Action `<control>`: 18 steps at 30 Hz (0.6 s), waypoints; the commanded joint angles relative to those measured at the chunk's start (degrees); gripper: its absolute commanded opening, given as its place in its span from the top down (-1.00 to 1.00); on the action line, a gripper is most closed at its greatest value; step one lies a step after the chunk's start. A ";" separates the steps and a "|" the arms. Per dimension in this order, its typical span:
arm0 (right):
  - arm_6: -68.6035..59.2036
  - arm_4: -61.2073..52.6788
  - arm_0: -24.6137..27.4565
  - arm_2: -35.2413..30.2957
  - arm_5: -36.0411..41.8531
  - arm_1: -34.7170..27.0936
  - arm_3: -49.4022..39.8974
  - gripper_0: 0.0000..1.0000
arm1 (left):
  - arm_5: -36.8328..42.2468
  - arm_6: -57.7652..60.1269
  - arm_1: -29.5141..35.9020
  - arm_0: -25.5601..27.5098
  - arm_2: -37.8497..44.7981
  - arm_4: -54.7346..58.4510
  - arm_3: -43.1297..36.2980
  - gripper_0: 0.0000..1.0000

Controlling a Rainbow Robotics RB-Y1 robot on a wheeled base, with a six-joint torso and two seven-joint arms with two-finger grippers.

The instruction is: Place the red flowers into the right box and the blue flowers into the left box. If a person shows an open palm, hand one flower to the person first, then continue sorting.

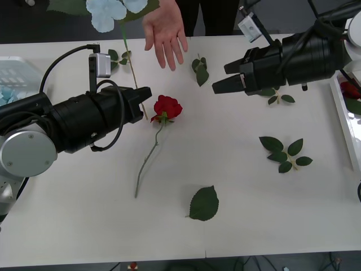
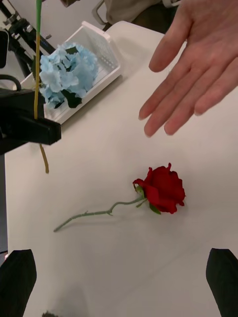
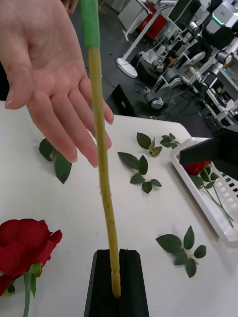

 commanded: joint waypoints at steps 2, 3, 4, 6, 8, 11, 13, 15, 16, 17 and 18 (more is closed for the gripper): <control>4.86 -3.18 -2.43 0.07 1.81 -2.28 2.71 -1.00 | -0.94 1.42 2.07 -1.51 1.52 0.55 -0.81 1.00; 5.57 -3.18 -2.51 0.07 1.81 -2.19 2.98 -1.00 | -1.12 1.42 2.07 -1.42 1.52 0.55 -0.90 1.00; 5.57 -3.26 -2.43 0.07 1.81 -2.10 2.98 -1.00 | -1.12 1.33 2.16 -1.51 1.52 0.55 -0.81 1.00; 5.57 -3.18 -2.51 0.07 1.90 -1.84 2.98 -1.00 | -1.20 1.42 2.07 -1.42 1.52 0.55 -0.90 1.00; 5.65 -3.26 -2.51 0.07 1.81 -1.84 2.98 -1.00 | -1.29 1.33 2.07 -1.51 1.52 0.47 -0.81 1.00; 5.65 -3.26 -2.43 0.07 1.72 -1.66 2.98 -1.00 | -1.29 1.33 2.07 -1.42 1.52 0.47 -0.90 1.00; 5.65 -3.35 -2.51 0.07 1.63 -1.49 2.98 -1.00 | -1.29 1.42 2.07 -1.51 1.52 0.38 -0.90 1.00; 5.65 -3.35 -2.43 0.07 1.63 -1.49 2.98 -1.00 | -1.29 1.33 2.07 -1.42 1.52 0.29 -0.81 1.00; 5.65 -3.35 -2.43 0.07 1.72 -1.40 2.98 -1.00 | -1.29 1.33 2.07 -1.51 1.52 0.29 -0.90 1.00; 5.74 -3.26 -2.43 0.07 1.72 -1.40 2.98 -1.00 | -1.29 1.33 2.07 -1.51 1.52 0.29 -0.90 1.00; 5.74 -3.35 -2.43 0.07 1.63 -1.40 2.98 -1.00 | -1.47 1.50 2.07 -1.42 1.52 0.29 -0.81 1.00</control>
